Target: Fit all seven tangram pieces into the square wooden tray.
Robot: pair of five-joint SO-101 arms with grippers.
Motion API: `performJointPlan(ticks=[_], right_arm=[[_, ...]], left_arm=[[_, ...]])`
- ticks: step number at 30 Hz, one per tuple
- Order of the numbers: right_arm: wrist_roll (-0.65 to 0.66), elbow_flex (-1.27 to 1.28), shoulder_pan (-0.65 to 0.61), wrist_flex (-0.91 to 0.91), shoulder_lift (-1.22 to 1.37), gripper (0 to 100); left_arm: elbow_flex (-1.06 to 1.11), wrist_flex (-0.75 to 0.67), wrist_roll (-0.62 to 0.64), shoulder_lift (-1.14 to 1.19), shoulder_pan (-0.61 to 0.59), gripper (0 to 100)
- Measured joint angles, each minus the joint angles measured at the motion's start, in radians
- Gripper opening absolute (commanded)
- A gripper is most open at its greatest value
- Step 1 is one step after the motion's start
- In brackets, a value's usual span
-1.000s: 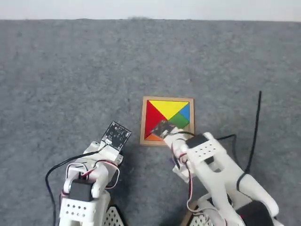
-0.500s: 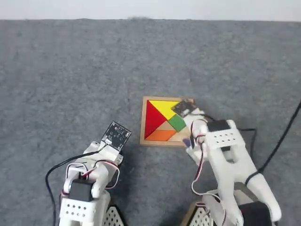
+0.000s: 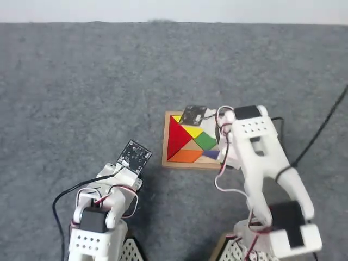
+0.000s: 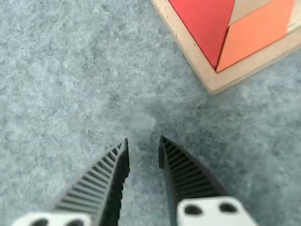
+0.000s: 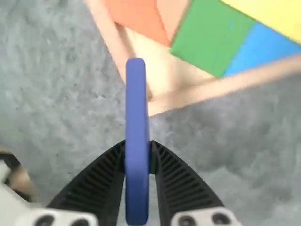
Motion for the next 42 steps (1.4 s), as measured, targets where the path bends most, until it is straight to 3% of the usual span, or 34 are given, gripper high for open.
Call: performJointPlan(ticks=[9, 20, 28, 36, 42], right_arm=[[0.137, -0.097, 0.000, -0.002, 0.161, 0.6], [0.141, -0.230, -0.121, -0.005, 0.341, 0.6], [0.141, -0.295, -0.120, 0.003, 0.416, 0.6], [0.207, -0.362, -0.121, 0.175, 0.416, 0.7], [0.184, -0.414, -0.120, 0.184, 0.416, 1.3]], left_arm=[[0.000, 0.000, 0.000, 0.000, 0.000, 10], [0.000, 0.000, 0.000, 0.000, 0.000, 10], [0.000, 0.000, 0.000, 0.000, 0.000, 10], [0.000, 0.000, 0.000, 0.000, 0.000, 10], [0.000, 0.000, 0.000, 0.000, 0.000, 10]])
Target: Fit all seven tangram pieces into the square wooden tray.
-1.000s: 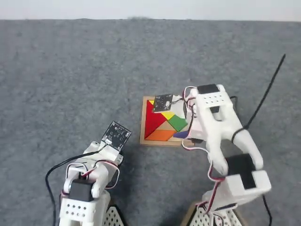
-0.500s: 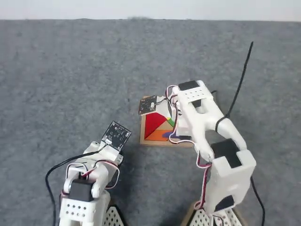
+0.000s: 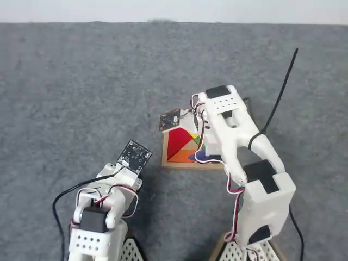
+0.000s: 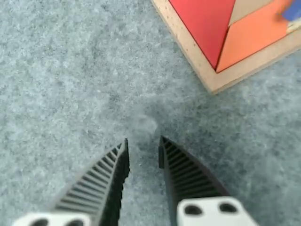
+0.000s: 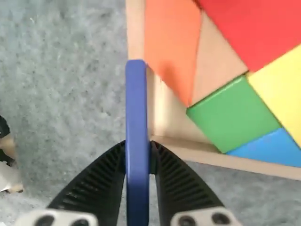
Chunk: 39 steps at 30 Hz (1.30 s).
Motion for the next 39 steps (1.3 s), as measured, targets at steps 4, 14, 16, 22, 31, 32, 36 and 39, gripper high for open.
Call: performJointPlan(ticks=[4, 14, 16, 22, 31, 32, 36, 39], right_arm=[[-0.003, -0.002, -0.005, 0.000, 0.000, 8.5], [-0.006, -0.002, -0.005, 0.006, 0.000, 10.5], [-0.006, -0.002, -0.005, 0.006, 0.000, 10.4], [-0.034, -0.110, -0.005, 0.011, 0.000, 10.6], [-0.121, -0.210, -0.005, 0.012, 0.000, 10.4], [-0.150, -0.210, -0.005, 0.012, 0.000, 10.2], [-0.279, -0.210, -0.005, -0.005, 0.000, 9.1], [-0.393, -0.210, -0.032, -0.012, 0.000, 0.0]], left_arm=[[0.000, 0.000, 0.000, 0.000, 0.000, 10], [0.000, 0.000, 0.000, 0.000, 0.000, 10], [0.000, 0.000, 0.000, 0.000, 0.000, 10], [0.000, 0.000, 0.000, 0.000, 0.000, 10], [0.000, 0.000, 0.000, 0.000, 0.000, 10], [0.000, 0.000, 0.000, 0.000, 0.000, 10], [0.000, 0.000, 0.000, 0.000, 0.000, 10], [0.000, 0.000, 0.000, 0.000, 0.000, 10]])
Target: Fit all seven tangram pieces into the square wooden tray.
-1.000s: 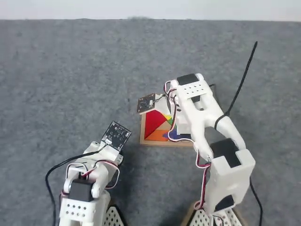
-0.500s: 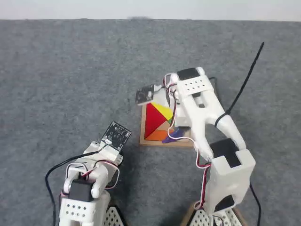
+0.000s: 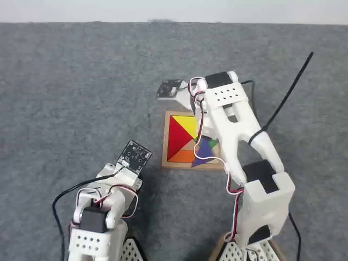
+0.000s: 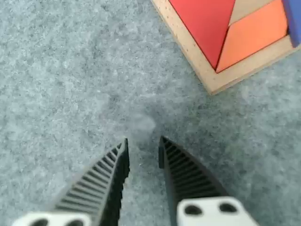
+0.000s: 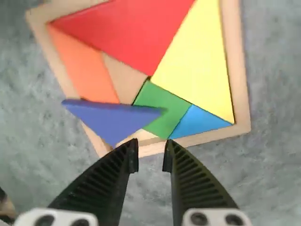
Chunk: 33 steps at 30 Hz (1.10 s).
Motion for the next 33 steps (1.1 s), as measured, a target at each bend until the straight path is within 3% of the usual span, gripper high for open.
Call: performJointPlan(ticks=[6, 13, 33], right_arm=[[-0.155, 0.000, -0.141, -0.028, 0.000, 0.8], [-0.265, 0.175, -0.143, -0.242, 0.000, 0.7], [-0.233, 0.302, 0.005, -0.281, -0.002, 0.7]], left_arm=[[0.000, 0.000, 0.000, 0.000, 0.000, 10], [0.000, 0.000, 0.000, 0.000, 0.000, 10], [0.000, 0.000, 0.000, 0.000, 0.000, 10]])
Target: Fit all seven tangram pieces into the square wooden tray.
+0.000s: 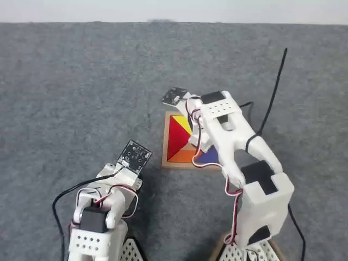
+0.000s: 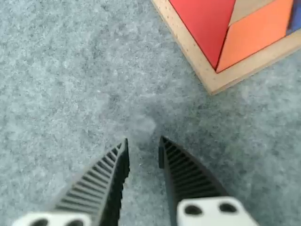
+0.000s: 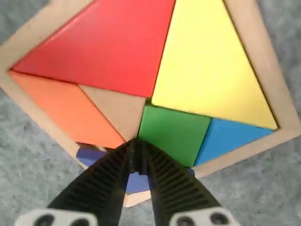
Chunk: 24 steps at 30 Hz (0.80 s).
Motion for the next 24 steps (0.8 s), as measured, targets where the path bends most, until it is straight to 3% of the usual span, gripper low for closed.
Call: performJointPlan(ticks=[13, 24], right_arm=[[0.002, 0.279, 0.012, -0.064, -0.328, 0.7], [0.005, 0.384, 0.018, -0.169, -0.347, 0.7]], left_arm=[[0.000, 0.000, 0.000, 0.000, 0.000, 10], [0.000, 0.000, 0.000, 0.000, 0.000, 10]])
